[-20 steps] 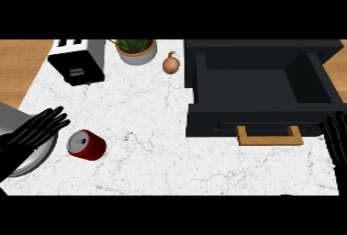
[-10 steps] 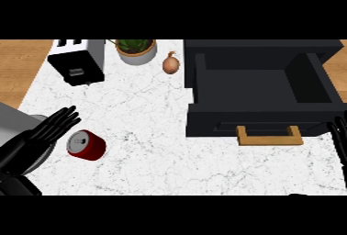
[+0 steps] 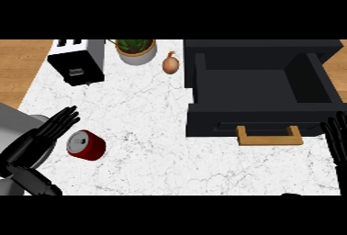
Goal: Pick up the can, place it into the drawer and close the drawer
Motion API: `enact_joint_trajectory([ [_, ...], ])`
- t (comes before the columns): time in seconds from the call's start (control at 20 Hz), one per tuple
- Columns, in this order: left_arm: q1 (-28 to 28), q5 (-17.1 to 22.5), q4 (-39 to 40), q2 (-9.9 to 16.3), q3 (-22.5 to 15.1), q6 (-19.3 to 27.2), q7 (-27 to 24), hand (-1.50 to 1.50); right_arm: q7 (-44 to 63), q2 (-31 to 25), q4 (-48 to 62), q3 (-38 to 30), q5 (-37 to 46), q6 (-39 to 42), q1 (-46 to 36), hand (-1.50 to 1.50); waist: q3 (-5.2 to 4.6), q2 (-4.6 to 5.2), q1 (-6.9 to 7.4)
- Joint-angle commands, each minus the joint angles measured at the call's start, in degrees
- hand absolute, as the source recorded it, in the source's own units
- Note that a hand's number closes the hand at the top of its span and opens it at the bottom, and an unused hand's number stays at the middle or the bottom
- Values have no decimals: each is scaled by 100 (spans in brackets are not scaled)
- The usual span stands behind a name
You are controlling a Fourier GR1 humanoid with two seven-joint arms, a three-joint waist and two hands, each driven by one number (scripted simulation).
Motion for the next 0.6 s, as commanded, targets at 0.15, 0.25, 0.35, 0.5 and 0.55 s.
enact_joint_trajectory([
  [0.15, -226, -477, 1102, 427, 32, -120, -1197, -150, 198, 86, -340, 45, -12, 61, 97, -150, -1, -1, -9],
  [0.25, -171, -770, 1390, 444, -151, 12, -1656, -150, -85, -9, 42, -208, -127, 127, 63, -150, -1, 2, -12],
  [0.35, -270, -894, 1844, 650, -204, -24, -1983, -150, 125, 141, -107, 129, 186, -71, -141, -150, -4, 8, -13],
  [0.5, -864, -799, 2318, 816, -207, -21, -1840, -150, -141, 87, 388, -28, 177, -67, -391, -150, -4, 17, -26],
  [0.55, -795, -1069, 2656, 694, -350, 257, -2340, -150, -264, 99, 321, -22, 143, 27, -193, -150, -6, 18, -46],
])
